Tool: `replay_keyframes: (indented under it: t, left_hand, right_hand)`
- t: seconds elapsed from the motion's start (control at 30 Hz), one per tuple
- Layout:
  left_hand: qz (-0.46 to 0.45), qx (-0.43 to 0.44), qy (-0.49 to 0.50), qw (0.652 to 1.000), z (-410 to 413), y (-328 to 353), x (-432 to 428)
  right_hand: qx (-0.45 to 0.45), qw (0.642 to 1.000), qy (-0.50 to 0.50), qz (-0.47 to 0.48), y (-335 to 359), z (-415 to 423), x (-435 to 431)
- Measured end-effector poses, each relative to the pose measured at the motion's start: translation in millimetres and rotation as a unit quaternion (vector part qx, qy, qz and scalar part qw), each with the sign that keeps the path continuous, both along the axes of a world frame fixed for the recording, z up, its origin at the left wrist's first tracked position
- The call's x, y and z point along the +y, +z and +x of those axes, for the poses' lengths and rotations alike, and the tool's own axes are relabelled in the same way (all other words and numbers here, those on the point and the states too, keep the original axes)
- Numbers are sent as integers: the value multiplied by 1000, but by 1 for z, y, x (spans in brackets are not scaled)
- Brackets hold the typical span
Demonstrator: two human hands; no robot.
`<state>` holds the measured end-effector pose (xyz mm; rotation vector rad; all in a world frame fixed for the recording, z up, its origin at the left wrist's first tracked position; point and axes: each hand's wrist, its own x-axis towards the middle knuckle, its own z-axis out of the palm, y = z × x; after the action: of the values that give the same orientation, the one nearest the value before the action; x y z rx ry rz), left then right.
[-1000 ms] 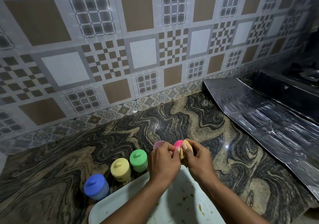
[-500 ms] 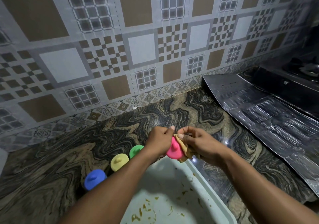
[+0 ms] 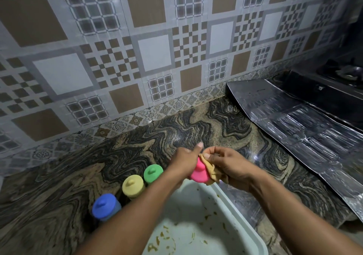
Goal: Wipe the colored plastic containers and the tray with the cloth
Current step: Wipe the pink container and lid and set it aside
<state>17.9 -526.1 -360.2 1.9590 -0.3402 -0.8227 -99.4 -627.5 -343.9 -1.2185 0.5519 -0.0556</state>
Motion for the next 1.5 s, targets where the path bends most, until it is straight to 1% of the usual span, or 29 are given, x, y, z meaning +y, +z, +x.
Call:
replay_keyframes:
  t: [0.03,0.1,0.17,0.23,0.3,0.33,0.37,0.4,0.47,0.53,0.57,0.6,0.67,0.73,0.77,0.8,0.83,0.9,0.97,1.0,1.07,1.13,1.2,1.27,1.3,1.37,1.4,1.43,1.5]
  left_hand:
    - [-9,-48,72,996,-4,2,-5]
    - [-40,-97,233,967,-13,0,-13]
    - [-45,-67,302,950,-18,-8,-15]
    - [-47,44,219,974,-17,-19,-9]
    - [-19,154,77,985,-12,-18,3]
    - [3,168,14,986,-7,-16,6]
    - [14,146,-17,989,-4,-11,6]
    - [9,99,-11,995,-4,-8,2]
    - [-31,3,113,993,-6,-5,-7]
    - [-56,-50,274,959,-16,-3,-14]
    - [-57,-56,309,948,-21,-3,-16]
    - [-53,-55,310,948,-25,-6,-16]
    - [-58,11,210,976,-27,-11,-10]
    - [-41,113,67,990,-15,-13,0]
    - [-28,129,12,991,-6,-12,2]
    - [-17,105,-13,994,0,-9,2]
    - [-16,60,1,998,3,-8,-1]
    - [-52,-17,119,991,3,-8,-11]
    - [-68,-41,275,958,-4,-14,-21]
    - [-55,-38,308,949,-10,-15,-23]
    - [-69,56,254,963,-14,-22,-17]
    - [-66,172,118,976,-10,-14,0]
    - [-41,174,27,983,4,-12,6]
    - [-46,79,63,994,9,-9,-2]
    - [-61,33,125,990,7,-7,-7]
    - [-74,-19,280,957,-7,-7,-15]
    - [-67,-28,331,941,-14,-6,-17]
    - [-66,-10,343,937,-18,-6,-16]
    - [-83,82,264,957,-19,-8,-7]
  right_hand:
    - [-16,999,-45,-10,-1,6,6]
    - [-42,984,-171,2,-13,12,27]
    - [-48,963,-259,51,-24,12,44]
    - [-10,962,-260,78,-28,7,43]
    - [27,982,-168,82,-21,2,25]
    - [40,991,-108,72,-16,0,15]
    - [44,995,-63,62,-11,0,8]
    - [38,997,-49,52,-8,2,5]
    - [6,993,-111,29,-9,12,15]
    - [-18,973,-228,-6,-23,21,37]
    - [-21,962,-273,-19,-31,23,47]
    - [-13,952,-303,-28,-37,23,52]
    - [20,955,-294,-15,-35,17,42]
    - [35,982,-183,23,-19,10,20]
    - [37,991,-121,37,-9,6,12]
    - [38,995,-84,37,-2,5,6]
    - [32,996,-82,30,1,7,6]
    - [8,987,-160,-9,-2,16,22]
    - [-23,963,-265,-31,-10,22,46]
    - [-26,953,-300,-30,-14,23,54]
    - [6,952,-304,-23,-17,20,50]
    - [42,977,-209,3,-9,13,28]
    - [44,991,-121,44,3,6,12]
    - [22,991,-123,42,6,9,17]
    - [7,987,-157,22,3,14,26]
    - [-16,969,-247,-20,-9,22,50]
    - [-20,957,-288,-25,-14,24,59]
    - [-11,949,-315,-24,-18,25,61]
    - [24,955,-293,-30,-18,23,48]
